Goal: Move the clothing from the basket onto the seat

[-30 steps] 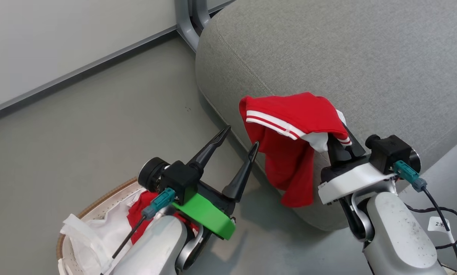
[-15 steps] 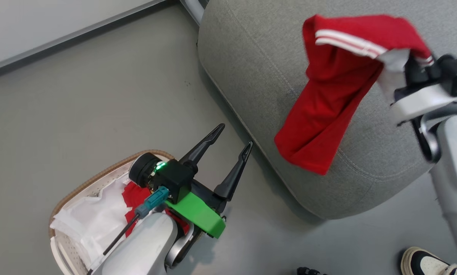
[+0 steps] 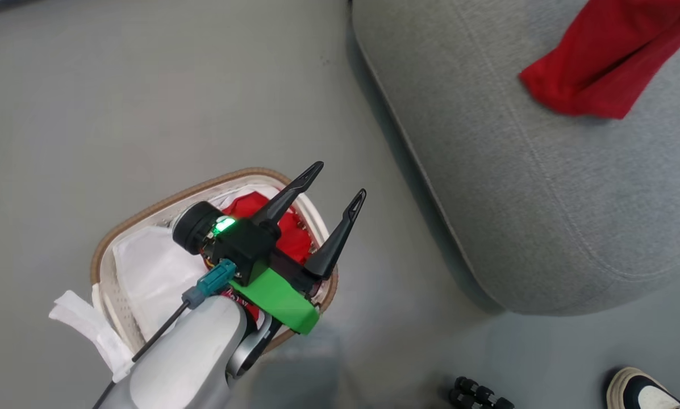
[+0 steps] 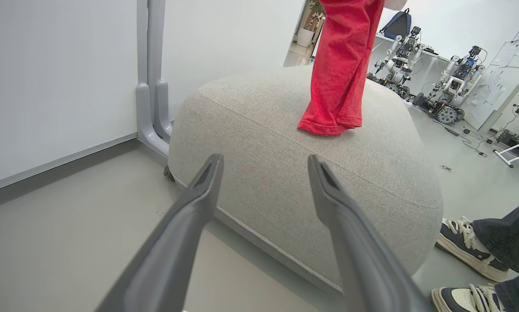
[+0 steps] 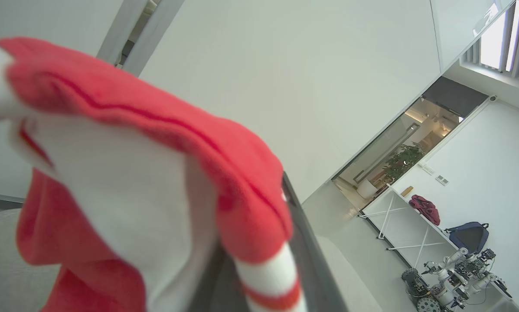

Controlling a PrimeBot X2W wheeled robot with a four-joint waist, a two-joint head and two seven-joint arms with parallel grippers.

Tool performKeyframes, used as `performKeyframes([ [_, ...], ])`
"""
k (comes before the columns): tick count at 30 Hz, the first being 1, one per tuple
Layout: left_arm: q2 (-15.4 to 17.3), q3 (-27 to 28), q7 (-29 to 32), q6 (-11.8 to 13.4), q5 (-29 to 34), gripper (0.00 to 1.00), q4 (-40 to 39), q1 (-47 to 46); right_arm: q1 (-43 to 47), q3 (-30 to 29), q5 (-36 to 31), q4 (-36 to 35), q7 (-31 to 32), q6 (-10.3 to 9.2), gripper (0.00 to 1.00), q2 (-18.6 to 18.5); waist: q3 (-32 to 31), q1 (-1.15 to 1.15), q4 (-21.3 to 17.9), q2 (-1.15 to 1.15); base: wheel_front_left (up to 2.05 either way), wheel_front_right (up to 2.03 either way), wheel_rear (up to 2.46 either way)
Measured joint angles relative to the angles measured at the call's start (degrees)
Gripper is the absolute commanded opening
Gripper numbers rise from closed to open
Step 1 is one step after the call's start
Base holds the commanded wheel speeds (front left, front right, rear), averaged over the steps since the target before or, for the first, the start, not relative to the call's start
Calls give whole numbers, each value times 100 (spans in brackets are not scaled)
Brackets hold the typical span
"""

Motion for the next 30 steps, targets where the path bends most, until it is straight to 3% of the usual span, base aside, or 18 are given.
performKeyframes([
  [6, 49, 32, 1, -1, -42, 100, -24, -106, 23, -526, -319, 132, 336, 0, 0, -199, 321, 0, 315, 0, 0, 0, 0],
  [12, 96, 56, 1, 0, -53, 100, -52, -221, 673, -1889, -644, 372, 494, 0, 0, -46, 595, 0, 577, 0, 0, 0, 0],
  [17, 179, 149, 1, 0, -76, 100, -38, -222, 895, -2403, -724, 862, 288, -1, 0, -2, 765, 0, 723, 0, 0, 0, 0],
  [18, 193, 160, 0, 0, -76, 100, -26, -222, 889, -2421, -709, 1020, 208, -1, 20, 4, 792, 0, 746, 0, 0, 0, 0],
  [19, 204, 174, 0, 0, -76, 100, -12, -222, 883, -2418, -684, 1179, 99, 0, 95, 23, 813, 0, 768, 0, 0, 0, 0],
  [20, 211, 188, 1, 0, -76, 100, 0, -222, 876, -2410, -677, 1310, -2, 0, 100, 43, 825, 0, 784, 0, 0, 0, 0],
  [25, 196, 314, 1, 0, -59, 100, 98, -213, 805, -2223, -617, 1991, -525, 0, 100, 113, 768, 0, 837, 0, 0, 0, 0],
  [30, 108, 464, 0, -1, 35, 100, 232, -160, 1077, -2147, -461, 2268, -655, -1, 100, 300, 613, 0, 891, 0, 0, 0, 0],
])
